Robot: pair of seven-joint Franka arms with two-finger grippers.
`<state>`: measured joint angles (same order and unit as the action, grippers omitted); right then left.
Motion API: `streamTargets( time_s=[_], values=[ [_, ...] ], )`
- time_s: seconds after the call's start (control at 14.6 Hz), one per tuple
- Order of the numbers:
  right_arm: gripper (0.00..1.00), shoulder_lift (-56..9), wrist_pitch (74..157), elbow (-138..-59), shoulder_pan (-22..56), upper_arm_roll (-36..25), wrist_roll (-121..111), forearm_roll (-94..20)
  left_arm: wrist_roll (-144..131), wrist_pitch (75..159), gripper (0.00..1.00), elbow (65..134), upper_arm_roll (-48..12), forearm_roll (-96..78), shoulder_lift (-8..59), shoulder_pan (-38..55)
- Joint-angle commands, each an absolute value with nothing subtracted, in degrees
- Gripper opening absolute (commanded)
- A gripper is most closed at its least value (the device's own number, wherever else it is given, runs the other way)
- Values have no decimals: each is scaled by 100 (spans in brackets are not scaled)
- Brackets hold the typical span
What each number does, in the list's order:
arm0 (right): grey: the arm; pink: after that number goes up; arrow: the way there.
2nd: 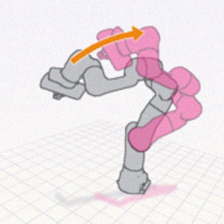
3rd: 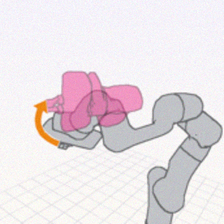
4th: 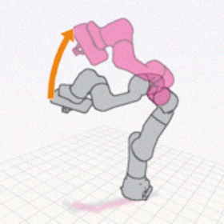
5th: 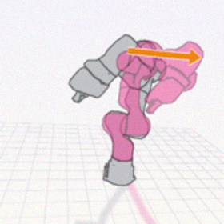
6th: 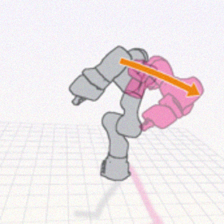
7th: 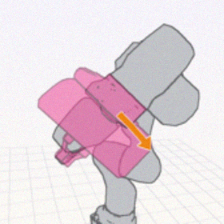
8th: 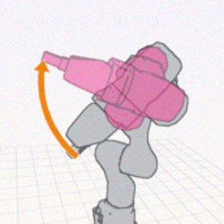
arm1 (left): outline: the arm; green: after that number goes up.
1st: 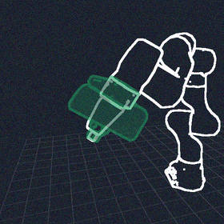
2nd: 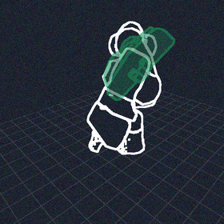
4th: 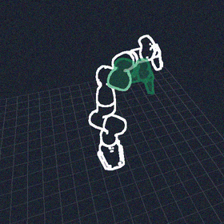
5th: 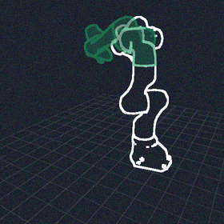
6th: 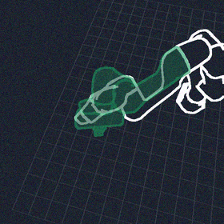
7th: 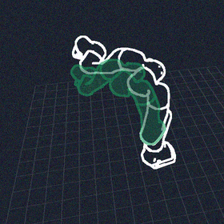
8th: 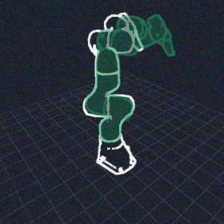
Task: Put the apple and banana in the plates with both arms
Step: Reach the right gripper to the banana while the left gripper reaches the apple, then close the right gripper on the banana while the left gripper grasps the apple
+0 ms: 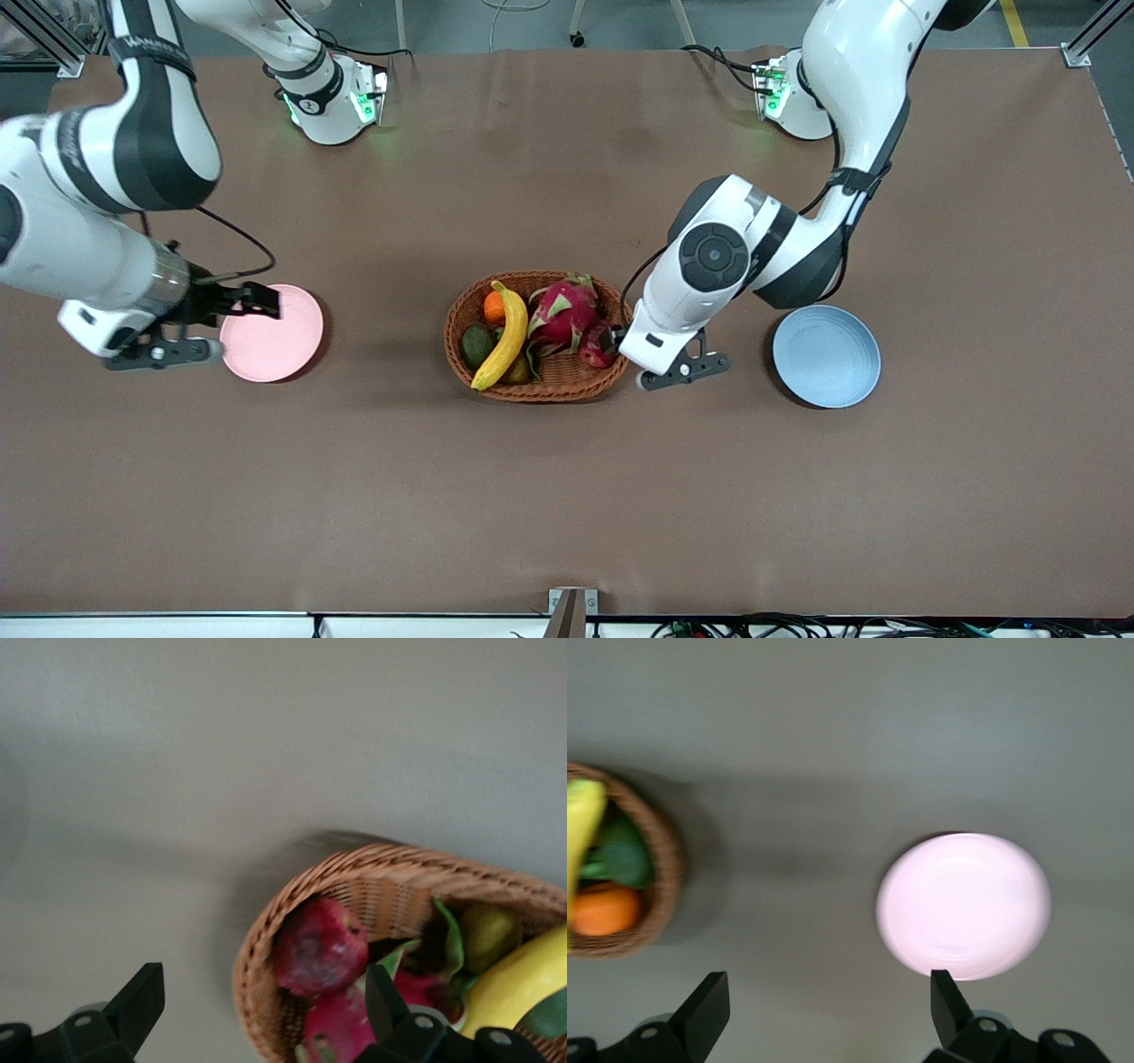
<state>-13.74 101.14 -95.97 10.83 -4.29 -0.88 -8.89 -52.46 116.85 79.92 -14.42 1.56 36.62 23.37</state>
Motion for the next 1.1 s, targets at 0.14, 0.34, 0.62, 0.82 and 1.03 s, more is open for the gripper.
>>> streamTargets(
  time_s=[0.14,0.34,0.62,0.82,1.03],
  values=[
    [100,-1897,10406,-9519,1686,-475,86,-1371,-6798,11909,100,7480,-1160,229,4253,2847],
    [100,-2144,10765,-9519,2397,-475,815,-1345,-7767,12251,100,7462,-1151,229,4534,2953],
    [100,-2530,11266,-9510,3022,-466,1677,-1433,-8068,12200,100,7532,-1151,237,4570,3023],
    [87,-2873,11566,-9466,3339,-466,1942,-1441,-8533,12191,100,7567,-1151,255,4562,3067],
    [83,-3058,11978,-9457,3489,-466,2039,-1590,-8639,12190,100,7655,-1151,246,4588,3076]
  ],
)
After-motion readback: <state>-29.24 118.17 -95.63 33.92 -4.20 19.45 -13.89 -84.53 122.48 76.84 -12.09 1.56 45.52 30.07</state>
